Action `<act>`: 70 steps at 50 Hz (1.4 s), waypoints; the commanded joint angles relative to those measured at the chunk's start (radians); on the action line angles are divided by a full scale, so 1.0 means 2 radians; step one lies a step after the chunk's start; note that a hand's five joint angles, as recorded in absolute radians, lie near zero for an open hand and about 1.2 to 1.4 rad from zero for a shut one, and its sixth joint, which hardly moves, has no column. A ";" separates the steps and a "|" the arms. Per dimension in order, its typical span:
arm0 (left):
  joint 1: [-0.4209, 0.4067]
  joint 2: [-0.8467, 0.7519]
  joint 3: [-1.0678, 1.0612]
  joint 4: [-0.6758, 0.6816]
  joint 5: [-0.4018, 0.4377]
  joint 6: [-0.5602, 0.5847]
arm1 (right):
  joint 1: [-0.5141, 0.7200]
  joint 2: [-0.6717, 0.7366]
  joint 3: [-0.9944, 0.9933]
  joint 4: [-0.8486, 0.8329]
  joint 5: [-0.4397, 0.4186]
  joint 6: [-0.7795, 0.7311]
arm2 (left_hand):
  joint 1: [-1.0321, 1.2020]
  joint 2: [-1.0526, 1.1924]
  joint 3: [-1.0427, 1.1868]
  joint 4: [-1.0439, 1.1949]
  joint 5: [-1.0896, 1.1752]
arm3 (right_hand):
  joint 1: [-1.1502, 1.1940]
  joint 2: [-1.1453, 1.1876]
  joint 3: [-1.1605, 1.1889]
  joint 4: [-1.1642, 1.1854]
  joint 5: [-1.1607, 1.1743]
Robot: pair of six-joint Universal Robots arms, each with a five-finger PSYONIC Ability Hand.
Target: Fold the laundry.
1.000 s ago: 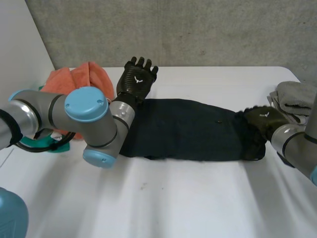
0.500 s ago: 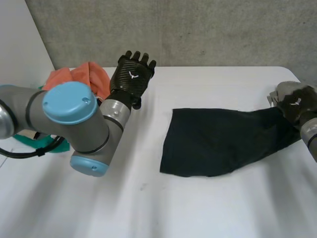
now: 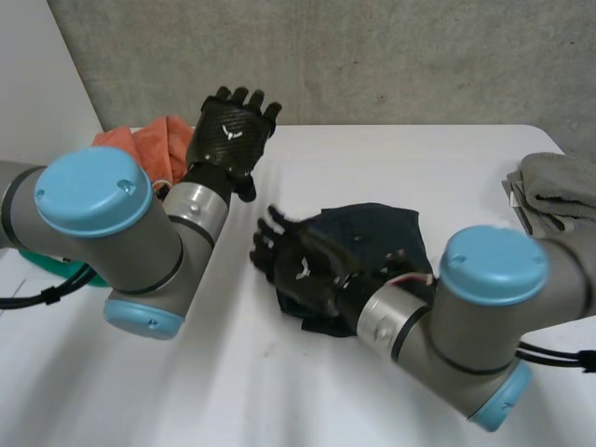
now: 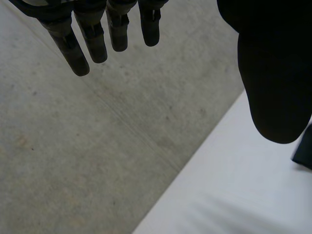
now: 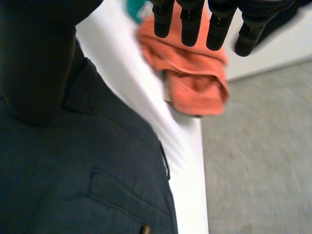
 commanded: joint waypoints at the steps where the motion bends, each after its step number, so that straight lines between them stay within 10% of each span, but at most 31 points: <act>1: -0.014 -0.001 0.054 -0.002 0.004 -0.040 | -0.063 -0.115 0.017 0.007 0.028 0.342 | -0.009 -0.014 -0.019 -0.013 -0.025 | -0.024 -0.017 -0.018 -0.019 -0.028; 6: -0.035 -0.022 0.093 -0.027 0.006 -0.074 | -0.126 -0.139 0.013 0.060 0.047 0.456 | -0.005 -0.010 -0.015 -0.009 -0.021 | -0.024 -0.017 -0.018 -0.019 -0.028; 19: -0.093 -0.144 0.174 -0.142 -0.010 -0.095 | -0.165 0.000 -0.113 0.235 0.064 0.429 | 0.012 0.006 0.001 0.007 -0.005 | -0.024 -0.017 -0.018 -0.019 -0.028; 33: -0.090 -0.200 0.180 -0.249 -0.028 -0.091 | -0.165 0.076 -0.115 0.239 0.118 0.355 | 0.022 0.017 0.012 0.018 0.005 | -0.024 -0.017 -0.018 -0.019 -0.028; 52: -0.086 -0.085 0.207 -0.258 -0.014 -0.091 | -0.155 -0.067 -0.017 0.144 0.164 0.296 | 0.016 0.011 0.006 0.012 0.000 | -0.024 -0.017 -0.018 -0.019 -0.028; 70: -0.048 -0.055 0.249 -0.292 0.224 -0.197 | -0.085 -0.088 0.213 -0.072 0.161 0.280 | 0.067 0.062 0.057 0.063 0.051 | -0.024 -0.017 -0.018 -0.019 -0.028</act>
